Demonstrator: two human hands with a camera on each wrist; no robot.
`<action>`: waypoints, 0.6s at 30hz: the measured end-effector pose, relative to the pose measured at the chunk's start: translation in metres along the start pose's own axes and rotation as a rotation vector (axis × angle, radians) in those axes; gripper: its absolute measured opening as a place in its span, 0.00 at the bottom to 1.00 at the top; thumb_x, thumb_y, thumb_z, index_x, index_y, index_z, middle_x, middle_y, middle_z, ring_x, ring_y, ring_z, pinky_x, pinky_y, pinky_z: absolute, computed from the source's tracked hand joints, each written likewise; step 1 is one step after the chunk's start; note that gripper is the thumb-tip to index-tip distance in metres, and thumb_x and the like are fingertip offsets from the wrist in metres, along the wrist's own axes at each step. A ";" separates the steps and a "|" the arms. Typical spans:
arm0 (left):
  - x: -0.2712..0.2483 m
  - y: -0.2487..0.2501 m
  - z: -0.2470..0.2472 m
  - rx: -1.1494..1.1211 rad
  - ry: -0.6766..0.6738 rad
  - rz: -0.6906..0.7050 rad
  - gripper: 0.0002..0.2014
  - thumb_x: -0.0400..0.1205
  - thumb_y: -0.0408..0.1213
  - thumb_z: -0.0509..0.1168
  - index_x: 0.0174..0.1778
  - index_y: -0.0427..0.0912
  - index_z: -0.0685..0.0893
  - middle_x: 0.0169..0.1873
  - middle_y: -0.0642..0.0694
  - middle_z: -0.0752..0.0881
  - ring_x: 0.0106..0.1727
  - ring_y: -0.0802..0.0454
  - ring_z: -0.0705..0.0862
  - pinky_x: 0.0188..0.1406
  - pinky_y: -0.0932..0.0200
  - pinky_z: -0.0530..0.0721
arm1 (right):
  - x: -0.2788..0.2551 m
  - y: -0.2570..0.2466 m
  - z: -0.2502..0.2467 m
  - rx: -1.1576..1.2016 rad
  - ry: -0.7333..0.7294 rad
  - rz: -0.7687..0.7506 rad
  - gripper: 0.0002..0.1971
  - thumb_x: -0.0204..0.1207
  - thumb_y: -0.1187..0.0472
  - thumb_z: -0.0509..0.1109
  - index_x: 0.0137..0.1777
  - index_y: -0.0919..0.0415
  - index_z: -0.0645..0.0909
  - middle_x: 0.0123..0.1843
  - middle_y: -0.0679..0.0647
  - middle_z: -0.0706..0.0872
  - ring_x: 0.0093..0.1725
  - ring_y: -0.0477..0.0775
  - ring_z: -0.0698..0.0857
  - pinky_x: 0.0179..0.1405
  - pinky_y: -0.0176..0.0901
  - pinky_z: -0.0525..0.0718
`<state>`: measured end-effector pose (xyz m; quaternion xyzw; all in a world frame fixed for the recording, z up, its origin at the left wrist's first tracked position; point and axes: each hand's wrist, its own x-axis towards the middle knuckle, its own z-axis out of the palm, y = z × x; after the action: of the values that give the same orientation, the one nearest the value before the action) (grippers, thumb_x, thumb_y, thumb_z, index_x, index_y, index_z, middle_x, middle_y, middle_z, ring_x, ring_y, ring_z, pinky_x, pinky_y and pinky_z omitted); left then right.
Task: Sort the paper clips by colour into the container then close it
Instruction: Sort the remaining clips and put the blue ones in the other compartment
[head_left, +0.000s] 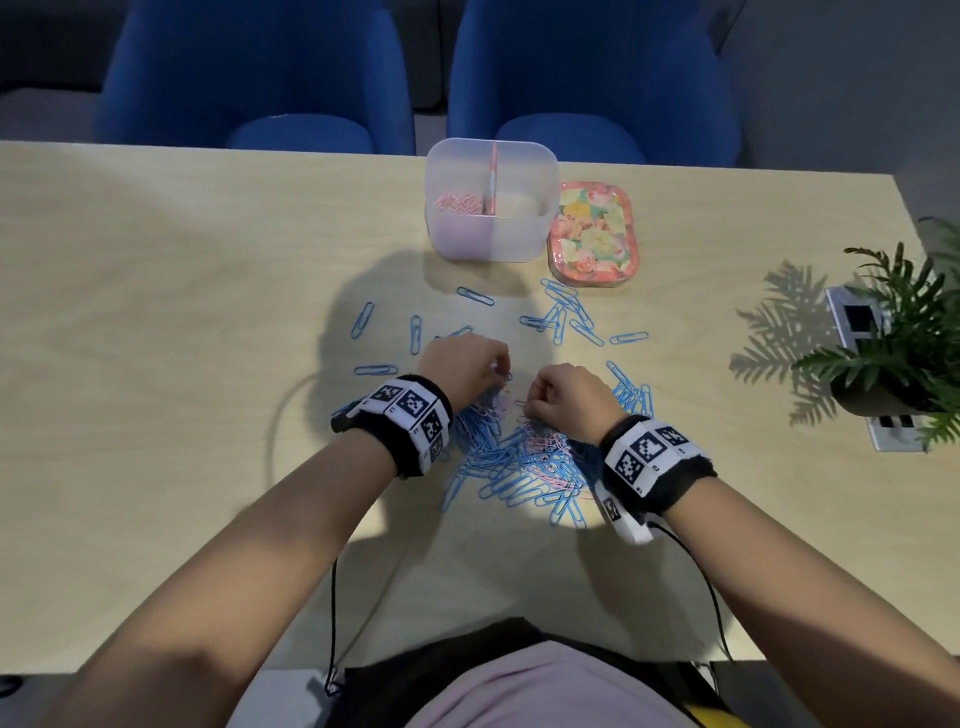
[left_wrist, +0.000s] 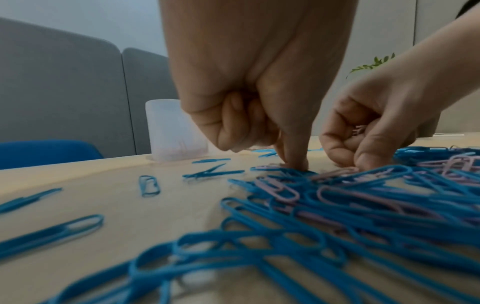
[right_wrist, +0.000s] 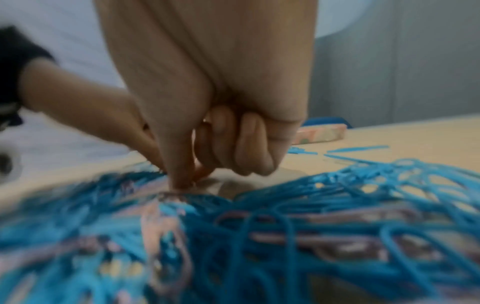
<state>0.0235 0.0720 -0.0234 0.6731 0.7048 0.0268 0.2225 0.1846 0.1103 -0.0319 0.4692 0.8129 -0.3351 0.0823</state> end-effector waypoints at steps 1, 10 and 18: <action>0.002 0.000 0.000 0.005 -0.003 0.004 0.08 0.79 0.44 0.63 0.52 0.50 0.83 0.55 0.47 0.87 0.59 0.45 0.83 0.51 0.53 0.77 | 0.001 0.003 -0.001 0.040 -0.021 0.008 0.04 0.71 0.61 0.70 0.36 0.57 0.80 0.42 0.56 0.87 0.44 0.58 0.82 0.41 0.44 0.75; 0.011 -0.006 -0.004 -0.570 -0.014 -0.089 0.04 0.82 0.39 0.62 0.45 0.43 0.78 0.28 0.53 0.73 0.31 0.58 0.71 0.36 0.64 0.72 | -0.015 0.019 -0.010 1.136 -0.028 0.180 0.13 0.75 0.80 0.54 0.44 0.63 0.74 0.24 0.56 0.82 0.11 0.46 0.70 0.15 0.30 0.64; 0.001 -0.021 -0.019 -0.886 -0.074 -0.216 0.08 0.86 0.38 0.56 0.42 0.44 0.75 0.33 0.52 0.80 0.28 0.65 0.75 0.27 0.71 0.72 | -0.017 0.010 0.007 0.162 0.031 0.009 0.07 0.71 0.52 0.74 0.41 0.54 0.82 0.33 0.47 0.82 0.34 0.48 0.79 0.34 0.42 0.74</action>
<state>-0.0027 0.0759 -0.0135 0.4365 0.6830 0.2780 0.5155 0.2008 0.0972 -0.0339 0.4830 0.7823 -0.3920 0.0327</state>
